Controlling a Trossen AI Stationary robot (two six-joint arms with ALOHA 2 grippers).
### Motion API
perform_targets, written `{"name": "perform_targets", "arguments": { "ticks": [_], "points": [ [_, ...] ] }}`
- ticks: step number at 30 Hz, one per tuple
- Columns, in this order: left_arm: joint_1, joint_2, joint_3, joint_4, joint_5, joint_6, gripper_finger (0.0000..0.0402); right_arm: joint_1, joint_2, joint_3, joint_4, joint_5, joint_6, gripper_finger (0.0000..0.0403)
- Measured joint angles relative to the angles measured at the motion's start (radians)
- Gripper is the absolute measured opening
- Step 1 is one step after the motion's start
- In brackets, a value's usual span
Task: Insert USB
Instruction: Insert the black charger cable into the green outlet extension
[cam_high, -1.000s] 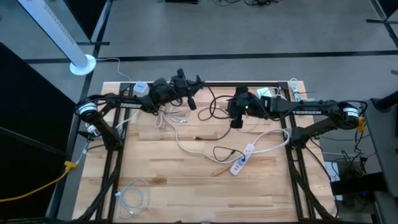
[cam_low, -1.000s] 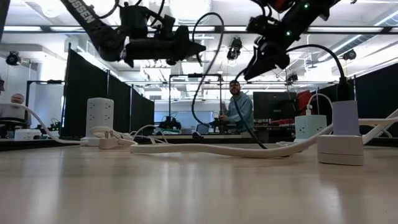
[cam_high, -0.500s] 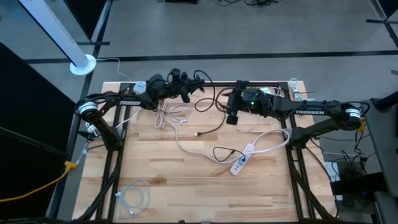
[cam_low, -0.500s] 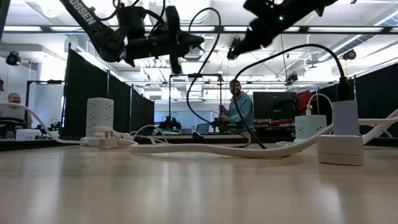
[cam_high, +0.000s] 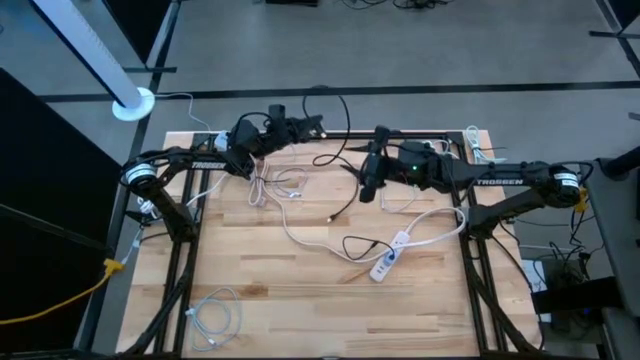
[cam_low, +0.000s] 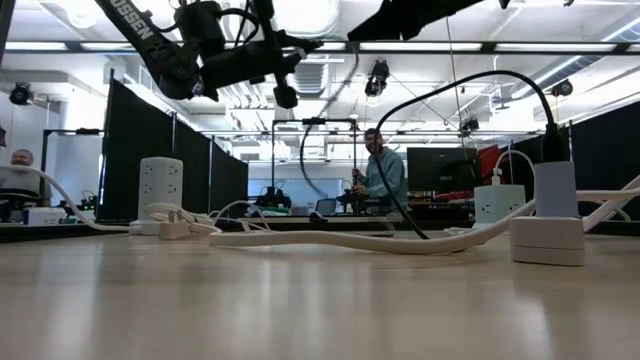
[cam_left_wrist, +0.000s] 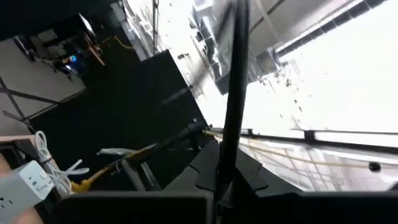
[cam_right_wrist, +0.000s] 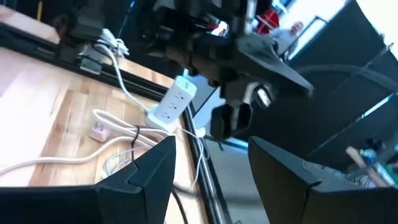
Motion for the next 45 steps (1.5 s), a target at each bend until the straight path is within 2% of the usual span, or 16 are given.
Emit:
{"name": "perform_targets", "arguments": {
  "ticks": [2, 6, 10, 14, 20, 23, 26, 32, 40, 45],
  "points": [
    [0.0, 0.0, 0.0, 0.0, -0.009, 0.0, 0.0, 0.004, 0.0, 0.0, -0.001, 0.018, -0.015, 0.0185],
    [0.0, 0.0, 0.0, -0.001, -0.044, 0.0, 0.0, 0.014, 0.0, 0.007, 0.009, 0.126, -0.067, 0.0185],
    [0.002, 0.0, 0.0, -0.009, -0.104, 0.009, 0.0, 0.014, 0.036, 0.01, 0.117, 0.132, -0.111, 0.0185],
    [0.002, 0.0, -0.001, -0.029, -0.155, 0.017, 0.0, 0.014, 0.118, 0.01, 0.203, 0.135, -0.241, 0.0185],
    [0.002, 0.0, -0.001, -0.028, -0.154, -0.012, 0.0, 0.014, 0.236, 0.009, 0.456, 0.257, -0.468, 0.0185],
    [0.002, 0.0, -0.001, -0.029, -0.148, -0.021, 0.0, 0.008, 0.274, 0.013, 0.567, 0.271, -0.533, 0.0185],
    [0.002, 0.0, -0.001, -0.029, -0.145, -0.023, 0.0, -0.005, 0.313, 0.043, 0.583, 0.271, -0.552, 0.0181],
    [0.002, 0.0, -0.001, -0.029, -0.13, -0.026, 0.0, -0.027, 0.377, 0.125, 0.582, 0.286, -0.59, 0.0135],
    [0.002, 0.0, -0.002, -0.018, -0.082, -0.027, 0.0, -0.034, 0.393, 0.203, 0.428, 0.332, -0.589, 0.0017],
    [0.002, 0.0, -0.002, -0.002, -0.063, 0.026, 0.0, -0.032, 0.392, 0.206, 0.429, 0.349, -0.578, 0.0018]
  ]
}}
